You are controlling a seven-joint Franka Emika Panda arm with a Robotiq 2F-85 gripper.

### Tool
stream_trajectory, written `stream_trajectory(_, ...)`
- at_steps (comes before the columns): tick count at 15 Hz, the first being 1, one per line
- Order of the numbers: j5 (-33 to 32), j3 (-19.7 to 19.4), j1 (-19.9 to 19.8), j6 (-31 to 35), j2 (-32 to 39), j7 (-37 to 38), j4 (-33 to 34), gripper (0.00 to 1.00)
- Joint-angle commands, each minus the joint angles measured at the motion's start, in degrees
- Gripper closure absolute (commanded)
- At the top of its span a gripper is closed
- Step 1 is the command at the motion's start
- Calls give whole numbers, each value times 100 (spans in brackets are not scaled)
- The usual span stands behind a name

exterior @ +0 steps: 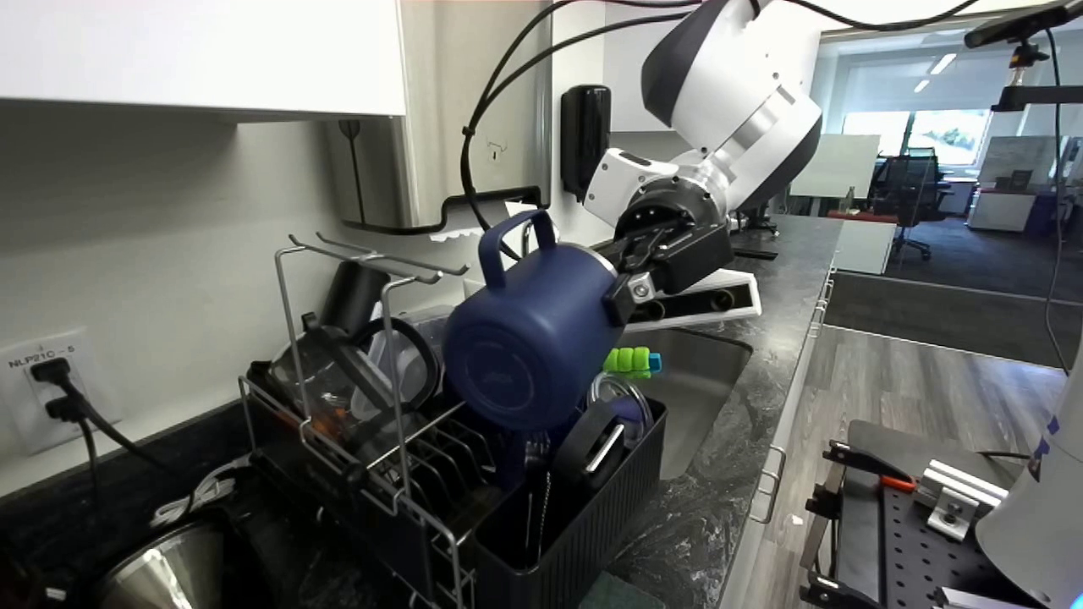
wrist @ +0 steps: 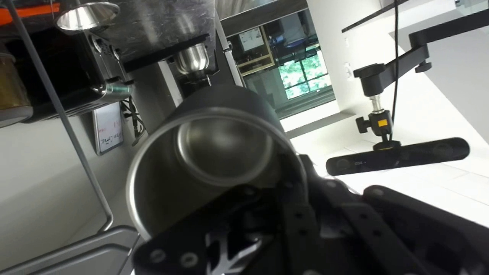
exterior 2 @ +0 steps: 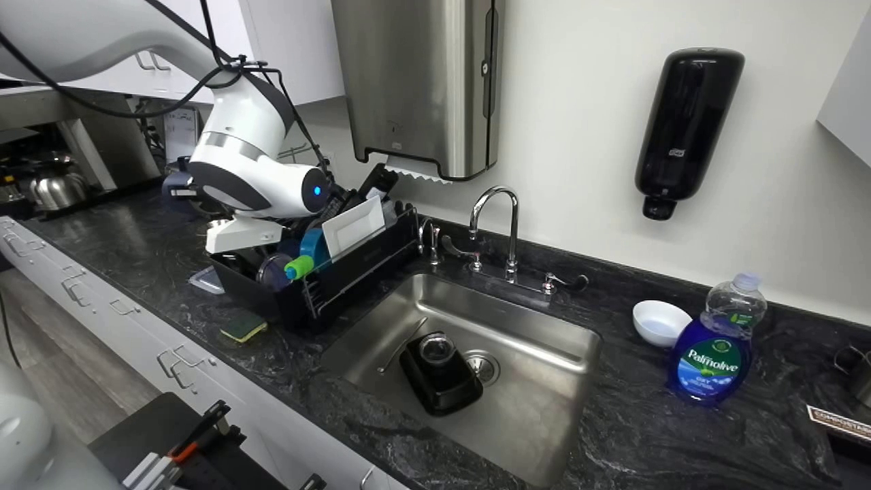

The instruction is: Pick up the blue cup from the sink and hang it on the dish rack.

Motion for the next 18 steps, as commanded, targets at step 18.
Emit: stream_trajectory(18, 605, 94, 54, 664, 304, 852, 249, 98)
